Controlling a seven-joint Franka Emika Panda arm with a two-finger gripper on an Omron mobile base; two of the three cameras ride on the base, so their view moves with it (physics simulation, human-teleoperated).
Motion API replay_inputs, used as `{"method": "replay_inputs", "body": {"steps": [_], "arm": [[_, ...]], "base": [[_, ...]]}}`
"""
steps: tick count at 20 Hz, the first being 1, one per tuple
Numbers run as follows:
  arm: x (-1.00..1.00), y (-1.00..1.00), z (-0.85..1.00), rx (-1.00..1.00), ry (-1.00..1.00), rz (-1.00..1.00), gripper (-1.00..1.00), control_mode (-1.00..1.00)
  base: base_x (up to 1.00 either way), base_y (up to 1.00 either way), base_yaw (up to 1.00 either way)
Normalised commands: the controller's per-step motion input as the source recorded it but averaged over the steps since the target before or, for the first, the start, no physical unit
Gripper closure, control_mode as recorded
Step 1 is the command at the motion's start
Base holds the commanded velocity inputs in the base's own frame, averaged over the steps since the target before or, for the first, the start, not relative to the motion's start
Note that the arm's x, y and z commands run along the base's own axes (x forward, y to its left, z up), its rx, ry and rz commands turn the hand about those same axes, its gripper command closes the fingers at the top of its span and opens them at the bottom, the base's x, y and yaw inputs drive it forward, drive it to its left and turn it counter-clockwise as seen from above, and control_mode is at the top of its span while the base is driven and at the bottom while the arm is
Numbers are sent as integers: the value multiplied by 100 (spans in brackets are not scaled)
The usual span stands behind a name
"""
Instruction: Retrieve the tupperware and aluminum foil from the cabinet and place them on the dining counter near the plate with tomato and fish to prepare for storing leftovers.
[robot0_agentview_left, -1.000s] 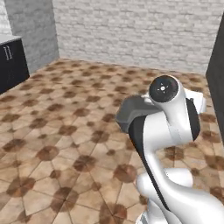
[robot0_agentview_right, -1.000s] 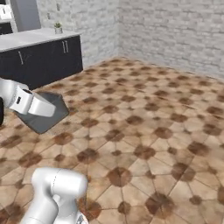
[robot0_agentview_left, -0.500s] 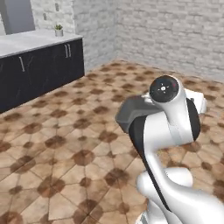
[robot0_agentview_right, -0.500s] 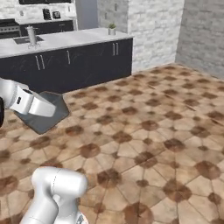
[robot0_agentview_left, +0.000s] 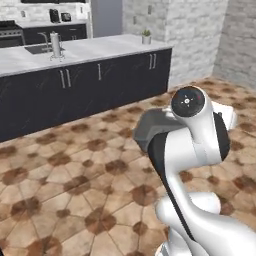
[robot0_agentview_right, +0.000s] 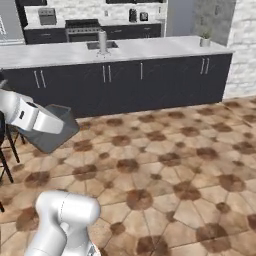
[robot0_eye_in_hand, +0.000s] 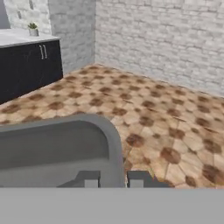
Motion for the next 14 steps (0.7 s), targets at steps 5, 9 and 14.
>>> {"method": "replay_inputs", "body": {"steps": [5, 9, 14], "arm": [[0, 0, 0, 0, 0, 0, 100, 100], [0, 0, 0, 0, 0, 0, 100, 100], [0, 0, 0, 0, 0, 0, 100, 100]], "base": [[100, 0, 57], [100, 0, 57], [100, 0, 57]]}}
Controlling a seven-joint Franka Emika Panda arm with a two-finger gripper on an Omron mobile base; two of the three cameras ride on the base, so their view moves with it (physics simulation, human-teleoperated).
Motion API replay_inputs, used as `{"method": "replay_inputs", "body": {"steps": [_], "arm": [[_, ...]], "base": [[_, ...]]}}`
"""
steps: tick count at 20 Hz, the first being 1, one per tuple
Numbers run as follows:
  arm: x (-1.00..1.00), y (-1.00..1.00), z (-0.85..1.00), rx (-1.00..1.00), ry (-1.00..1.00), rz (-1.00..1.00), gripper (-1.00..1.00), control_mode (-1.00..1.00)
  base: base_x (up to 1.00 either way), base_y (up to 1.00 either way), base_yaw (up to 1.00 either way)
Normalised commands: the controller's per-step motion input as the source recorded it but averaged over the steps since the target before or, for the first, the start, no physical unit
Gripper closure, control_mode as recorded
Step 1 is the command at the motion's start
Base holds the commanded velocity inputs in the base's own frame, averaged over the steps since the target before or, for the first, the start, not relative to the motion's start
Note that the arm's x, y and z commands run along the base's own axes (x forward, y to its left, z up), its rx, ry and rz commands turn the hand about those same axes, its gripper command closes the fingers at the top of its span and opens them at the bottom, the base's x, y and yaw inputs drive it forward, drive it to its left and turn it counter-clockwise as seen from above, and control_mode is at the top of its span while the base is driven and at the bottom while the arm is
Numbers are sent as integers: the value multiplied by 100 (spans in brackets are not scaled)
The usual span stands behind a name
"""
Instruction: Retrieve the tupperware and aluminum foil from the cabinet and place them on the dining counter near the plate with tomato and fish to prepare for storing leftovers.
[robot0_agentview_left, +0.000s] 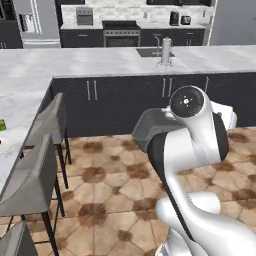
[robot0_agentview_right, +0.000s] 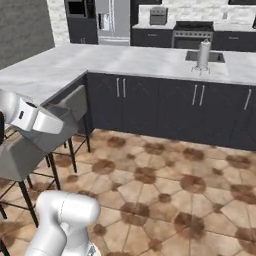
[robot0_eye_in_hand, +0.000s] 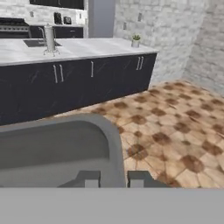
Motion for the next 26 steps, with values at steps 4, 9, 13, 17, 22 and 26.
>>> {"method": "replay_inputs", "body": {"steps": [4, 9, 13, 17, 22, 26], "arm": [[0, 0, 0, 0, 0, 0, 100, 100], [0, 0, 0, 0, 0, 0, 100, 100], [0, 0, 0, 0, 0, 0, 100, 100], [0, 0, 0, 0, 0, 0, 100, 100], [0, 0, 0, 0, 0, 0, 100, 100], [0, 0, 0, 0, 0, 0, 100, 100]], "base": [[100, 0, 59], [100, 0, 61], [100, 0, 64], [100, 0, 65], [96, 0, 65], [82, 0, 66]]}}
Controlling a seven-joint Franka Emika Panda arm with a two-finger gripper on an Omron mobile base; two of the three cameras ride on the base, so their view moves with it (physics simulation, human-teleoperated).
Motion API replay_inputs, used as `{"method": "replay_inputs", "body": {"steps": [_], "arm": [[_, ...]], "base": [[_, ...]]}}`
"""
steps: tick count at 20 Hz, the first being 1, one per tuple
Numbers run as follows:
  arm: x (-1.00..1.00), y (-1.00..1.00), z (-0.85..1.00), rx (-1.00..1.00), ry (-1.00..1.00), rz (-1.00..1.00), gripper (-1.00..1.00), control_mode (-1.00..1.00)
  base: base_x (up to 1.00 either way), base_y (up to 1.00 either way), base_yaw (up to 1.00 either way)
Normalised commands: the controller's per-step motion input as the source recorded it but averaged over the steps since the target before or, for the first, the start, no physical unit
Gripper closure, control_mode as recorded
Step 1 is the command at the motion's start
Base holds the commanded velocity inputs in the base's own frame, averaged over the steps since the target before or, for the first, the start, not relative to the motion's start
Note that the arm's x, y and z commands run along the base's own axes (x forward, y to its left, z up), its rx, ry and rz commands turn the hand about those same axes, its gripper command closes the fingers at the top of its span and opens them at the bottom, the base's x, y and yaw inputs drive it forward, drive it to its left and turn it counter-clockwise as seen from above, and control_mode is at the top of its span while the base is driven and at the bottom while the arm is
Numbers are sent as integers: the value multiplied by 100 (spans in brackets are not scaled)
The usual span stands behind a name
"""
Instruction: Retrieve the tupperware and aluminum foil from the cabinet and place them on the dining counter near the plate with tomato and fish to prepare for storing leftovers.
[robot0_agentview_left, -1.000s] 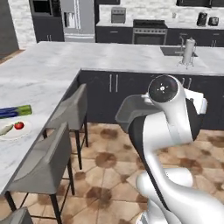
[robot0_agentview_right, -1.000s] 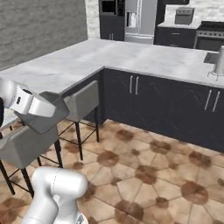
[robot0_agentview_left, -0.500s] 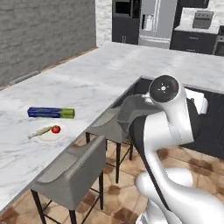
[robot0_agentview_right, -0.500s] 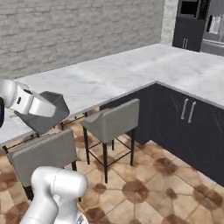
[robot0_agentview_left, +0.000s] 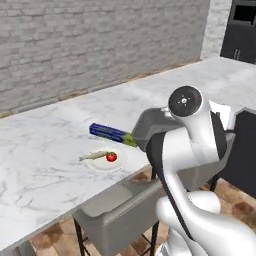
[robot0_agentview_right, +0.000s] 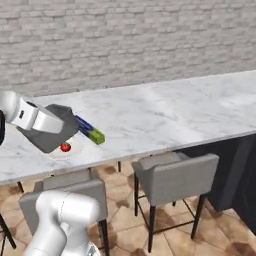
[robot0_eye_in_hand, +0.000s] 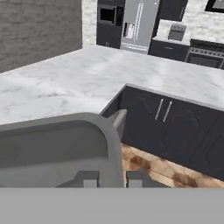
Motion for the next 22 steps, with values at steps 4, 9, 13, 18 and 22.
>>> {"method": "replay_inputs", "body": {"steps": [4, 9, 13, 18, 22], "arm": [[0, 0, 0, 0, 0, 0, 100, 100], [0, 0, 0, 0, 0, 0, 100, 100], [0, 0, 0, 0, 0, 0, 100, 100], [0, 0, 0, 0, 0, 0, 100, 100], [92, 36, -65, 0, 13, 42, 100, -100]], "base": [[70, 0, 69], [69, 0, 69], [74, 3, 68], [83, 27, 59], [0, 0, 0]]}}
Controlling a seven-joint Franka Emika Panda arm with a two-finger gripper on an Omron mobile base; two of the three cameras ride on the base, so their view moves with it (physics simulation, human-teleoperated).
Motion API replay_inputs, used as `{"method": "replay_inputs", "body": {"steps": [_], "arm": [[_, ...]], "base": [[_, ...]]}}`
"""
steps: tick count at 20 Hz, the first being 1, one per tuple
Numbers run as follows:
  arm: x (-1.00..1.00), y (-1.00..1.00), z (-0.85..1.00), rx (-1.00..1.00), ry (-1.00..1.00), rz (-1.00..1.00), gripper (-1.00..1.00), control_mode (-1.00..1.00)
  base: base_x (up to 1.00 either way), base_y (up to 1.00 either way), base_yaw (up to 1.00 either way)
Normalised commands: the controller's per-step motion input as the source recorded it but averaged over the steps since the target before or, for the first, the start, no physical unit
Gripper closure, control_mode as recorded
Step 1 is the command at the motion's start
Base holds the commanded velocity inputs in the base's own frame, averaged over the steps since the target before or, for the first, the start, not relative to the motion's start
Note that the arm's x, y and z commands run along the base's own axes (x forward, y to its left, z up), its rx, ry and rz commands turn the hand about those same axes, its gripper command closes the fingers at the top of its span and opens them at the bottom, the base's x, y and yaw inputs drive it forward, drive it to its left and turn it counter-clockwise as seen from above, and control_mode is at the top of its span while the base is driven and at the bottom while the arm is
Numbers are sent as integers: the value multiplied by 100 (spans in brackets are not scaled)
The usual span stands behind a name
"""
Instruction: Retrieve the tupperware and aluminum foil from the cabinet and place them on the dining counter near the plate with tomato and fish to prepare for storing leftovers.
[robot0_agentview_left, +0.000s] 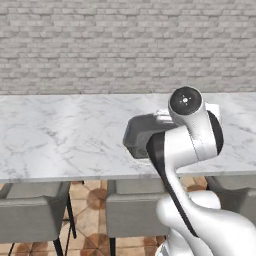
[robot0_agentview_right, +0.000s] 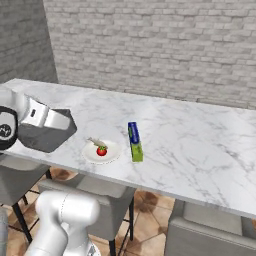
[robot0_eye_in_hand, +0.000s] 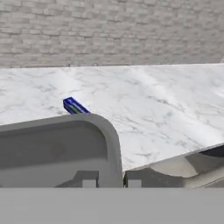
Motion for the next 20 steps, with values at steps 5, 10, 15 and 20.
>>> {"method": "replay_inputs", "body": {"steps": [5, 10, 15, 20], "arm": [[99, 30, -57, 0, 12, 39, 100, -100], [90, 43, -58, -1, 3, 27, 100, -100], [90, 51, -66, -3, 0, 17, 100, -100], [100, 58, -53, -3, 3, 10, 100, -100]], "base": [[0, 0, 0], [0, 0, 0], [0, 0, 0], [0, 0, 0]]}}
